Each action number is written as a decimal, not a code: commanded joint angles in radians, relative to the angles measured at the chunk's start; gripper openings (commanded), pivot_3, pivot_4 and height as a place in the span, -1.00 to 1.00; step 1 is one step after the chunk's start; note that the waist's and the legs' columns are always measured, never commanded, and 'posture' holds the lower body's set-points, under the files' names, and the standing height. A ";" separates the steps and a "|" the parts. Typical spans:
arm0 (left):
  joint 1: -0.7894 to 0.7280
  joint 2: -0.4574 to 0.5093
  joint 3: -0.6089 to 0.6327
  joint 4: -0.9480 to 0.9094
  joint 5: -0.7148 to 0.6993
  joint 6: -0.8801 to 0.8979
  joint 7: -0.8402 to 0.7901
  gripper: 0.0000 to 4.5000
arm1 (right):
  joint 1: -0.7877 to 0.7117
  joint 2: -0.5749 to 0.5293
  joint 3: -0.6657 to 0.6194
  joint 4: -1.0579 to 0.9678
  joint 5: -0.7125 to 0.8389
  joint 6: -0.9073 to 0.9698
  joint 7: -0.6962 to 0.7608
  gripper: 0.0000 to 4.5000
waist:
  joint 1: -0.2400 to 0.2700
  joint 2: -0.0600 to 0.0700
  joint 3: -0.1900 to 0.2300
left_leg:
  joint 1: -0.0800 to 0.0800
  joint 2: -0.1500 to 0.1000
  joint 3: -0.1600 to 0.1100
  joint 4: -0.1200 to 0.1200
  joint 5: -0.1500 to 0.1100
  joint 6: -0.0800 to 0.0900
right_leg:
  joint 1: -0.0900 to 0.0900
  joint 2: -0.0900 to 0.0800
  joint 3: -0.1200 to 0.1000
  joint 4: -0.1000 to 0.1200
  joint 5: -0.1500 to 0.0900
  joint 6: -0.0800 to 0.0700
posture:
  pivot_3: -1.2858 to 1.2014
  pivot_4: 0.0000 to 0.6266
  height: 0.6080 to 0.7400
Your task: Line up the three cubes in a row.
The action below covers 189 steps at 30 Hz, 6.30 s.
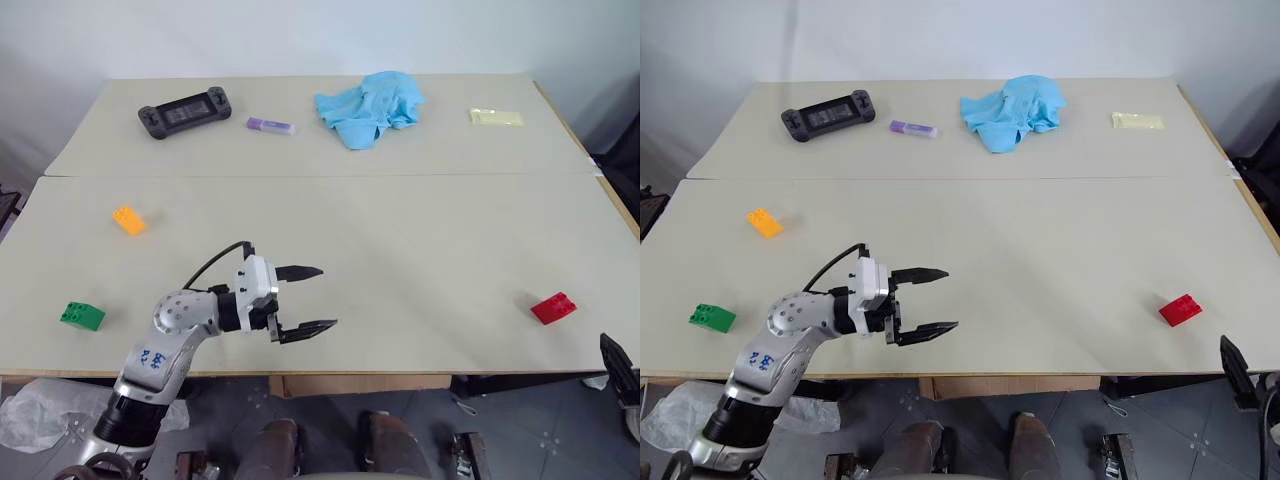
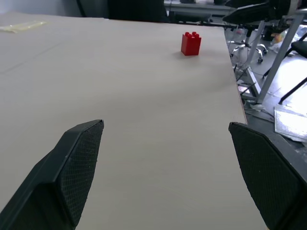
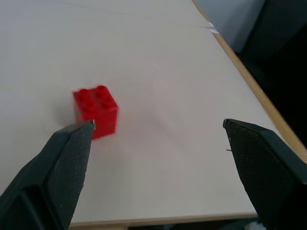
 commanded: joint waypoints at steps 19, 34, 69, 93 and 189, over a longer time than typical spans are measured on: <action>0.041 -0.001 -0.017 -0.037 0.022 -0.032 -0.023 0.97 | -0.274 -0.473 0.153 0.540 -0.074 0.023 0.520 1.00 | 0.004 -0.001 0.001 | -0.003 -0.001 -0.001 0.002 -0.001 0.002 | 0.000 0.000 -0.003 -0.003 0.001 0.002 | 0.03 -0.52 1.00; 0.075 0.022 0.001 -0.063 0.038 -0.041 0.010 1.00 | -0.437 -0.430 0.288 0.652 -0.143 -0.053 0.513 -0.01 | 0.004 -0.001 0.001 | -0.004 -0.002 -0.001 0.003 0.000 0.002 | 0.000 -0.001 -0.004 -0.003 0.001 0.002 | 0.03 -0.52 1.00; 0.520 0.000 0.362 -0.215 0.055 -0.192 0.278 1.00 | -1.440 -0.050 1.124 1.052 -0.450 -0.228 0.906 -0.19 | -0.027 -0.004 0.002 | -0.008 -0.004 -0.008 0.004 0.001 0.000 | -0.002 -0.003 -0.011 -0.001 0.001 0.001 | 0.03 -0.52 1.00; 0.938 -0.364 0.861 -0.027 -0.105 -0.415 0.576 1.00 | -1.016 0.004 0.862 0.537 -0.036 -0.257 0.920 0.99 | -0.001 -0.007 0.004 | -0.006 -0.001 -0.009 0.004 -0.002 0.000 | 0.003 -0.003 -0.013 -0.007 0.001 0.000 | 0.03 -0.52 1.00; 0.641 -0.274 0.922 0.051 -0.027 -0.346 0.490 0.98 | -0.899 -0.038 0.835 0.258 -0.025 -0.191 0.588 1.00 | 0.013 -0.014 0.004 | -0.005 -0.003 -0.018 0.004 -0.001 -0.001 | 0.007 -0.004 -0.017 -0.004 0.000 -0.002 | 0.03 -0.52 1.00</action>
